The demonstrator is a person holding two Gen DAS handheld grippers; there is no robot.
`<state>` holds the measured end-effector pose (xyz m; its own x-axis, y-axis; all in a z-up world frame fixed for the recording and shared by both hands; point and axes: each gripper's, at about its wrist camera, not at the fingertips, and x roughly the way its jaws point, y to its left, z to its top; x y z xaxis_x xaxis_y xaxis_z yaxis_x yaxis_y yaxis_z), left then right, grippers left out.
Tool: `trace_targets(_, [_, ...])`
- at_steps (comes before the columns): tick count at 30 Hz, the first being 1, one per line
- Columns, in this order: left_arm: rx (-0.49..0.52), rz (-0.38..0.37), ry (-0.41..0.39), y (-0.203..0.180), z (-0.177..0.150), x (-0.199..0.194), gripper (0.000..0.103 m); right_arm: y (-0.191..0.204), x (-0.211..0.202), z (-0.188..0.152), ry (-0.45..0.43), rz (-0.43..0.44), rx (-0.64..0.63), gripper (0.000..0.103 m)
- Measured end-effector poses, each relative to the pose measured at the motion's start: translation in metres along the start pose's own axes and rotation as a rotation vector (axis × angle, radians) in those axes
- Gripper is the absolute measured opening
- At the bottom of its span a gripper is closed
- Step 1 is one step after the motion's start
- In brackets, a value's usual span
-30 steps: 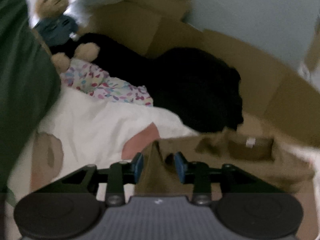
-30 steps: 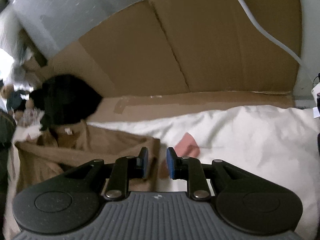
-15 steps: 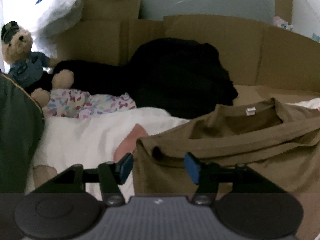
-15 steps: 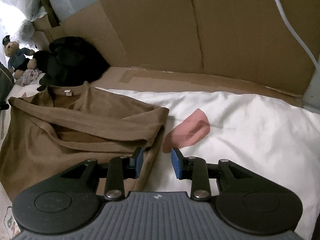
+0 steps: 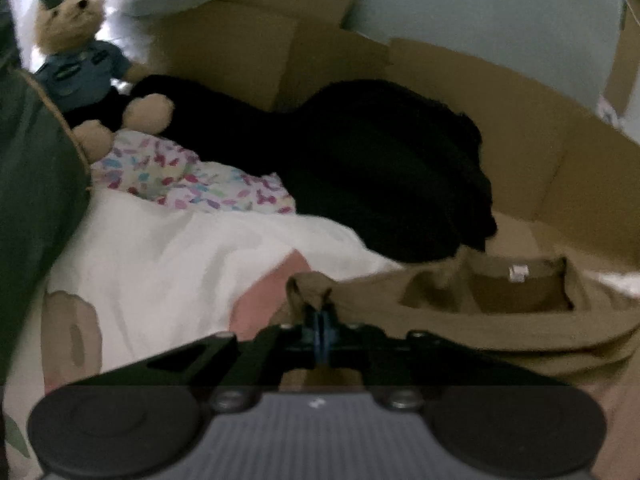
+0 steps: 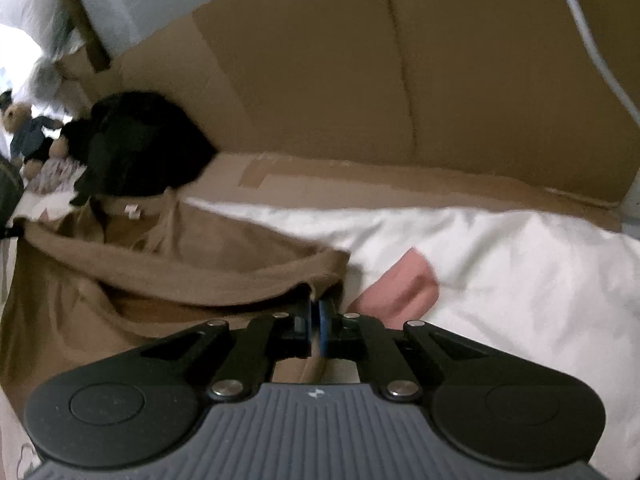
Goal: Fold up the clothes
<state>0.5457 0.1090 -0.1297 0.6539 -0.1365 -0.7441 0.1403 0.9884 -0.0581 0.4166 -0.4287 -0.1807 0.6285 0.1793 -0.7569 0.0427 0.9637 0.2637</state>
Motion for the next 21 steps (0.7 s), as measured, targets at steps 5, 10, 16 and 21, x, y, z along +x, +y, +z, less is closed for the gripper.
trace_targets(5, [-0.056,0.006,0.001,0.005,0.012,0.010,0.002,-0.007,0.005,0.018,-0.016,-0.018,0.033,0.003])
trace_targets(10, [-0.079,0.022,0.007,0.007,0.023,0.024,0.001,-0.007,0.021,0.025,0.003,-0.054,0.043,0.003])
trace_targets(16, [-0.081,0.033,0.009,0.007,0.030,0.034,0.001,-0.005,0.030,0.030,0.002,-0.086,0.054,0.003])
trace_targets(21, [-0.084,0.035,0.025,0.008,0.035,0.043,0.002,0.000,0.036,0.034,0.002,-0.097,0.047,0.003])
